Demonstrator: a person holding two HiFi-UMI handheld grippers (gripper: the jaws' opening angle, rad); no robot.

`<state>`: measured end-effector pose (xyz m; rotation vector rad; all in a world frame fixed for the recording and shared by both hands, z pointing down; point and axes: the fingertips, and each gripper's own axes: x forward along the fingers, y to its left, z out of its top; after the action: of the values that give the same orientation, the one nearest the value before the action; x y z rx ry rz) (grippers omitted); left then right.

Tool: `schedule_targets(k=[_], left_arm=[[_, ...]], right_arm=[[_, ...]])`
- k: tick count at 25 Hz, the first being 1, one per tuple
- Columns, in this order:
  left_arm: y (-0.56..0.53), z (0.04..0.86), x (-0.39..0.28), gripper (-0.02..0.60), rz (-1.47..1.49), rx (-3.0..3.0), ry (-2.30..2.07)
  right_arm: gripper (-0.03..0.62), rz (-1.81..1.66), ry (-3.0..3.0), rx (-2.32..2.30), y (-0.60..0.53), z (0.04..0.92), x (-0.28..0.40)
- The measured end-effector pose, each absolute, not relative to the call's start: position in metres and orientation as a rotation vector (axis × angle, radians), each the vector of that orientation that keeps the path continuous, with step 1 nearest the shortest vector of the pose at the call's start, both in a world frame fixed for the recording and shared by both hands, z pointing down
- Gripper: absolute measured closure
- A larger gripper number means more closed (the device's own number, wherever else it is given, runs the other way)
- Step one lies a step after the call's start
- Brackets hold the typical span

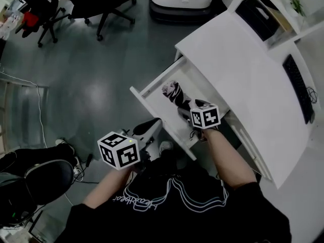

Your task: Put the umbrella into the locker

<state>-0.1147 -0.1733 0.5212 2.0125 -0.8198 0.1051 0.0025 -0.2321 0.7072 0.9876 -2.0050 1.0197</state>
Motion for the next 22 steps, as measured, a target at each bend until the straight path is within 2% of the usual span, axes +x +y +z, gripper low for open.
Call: schedule_targets(k=[8, 18, 20, 22], left_arm=[[-0.166, 0.485, -0.114, 0.569, 0.069, 2.065, -0.81], [-0.153, 0.41, -0.102, 0.569, 0.045, 2.227, -0.779], [-0.152, 0.396, -0.098, 0.569, 0.031, 2.271, -0.773], [-0.151, 0.384, -0.094, 0.569, 0.029, 2.317, -0.763]], right_arm=[[0.362, 1.091, -2.373, 1.029, -0.208, 0.566, -0.017], [0.513, 0.923, -2.737, 1.034, -0.171, 0.422, -0.008], [0.585, 0.851, -2.806, 1.004, -0.16, 0.4, -0.007], [0.591, 0.789, -2.866, 0.974, -0.151, 0.384, -0.006]])
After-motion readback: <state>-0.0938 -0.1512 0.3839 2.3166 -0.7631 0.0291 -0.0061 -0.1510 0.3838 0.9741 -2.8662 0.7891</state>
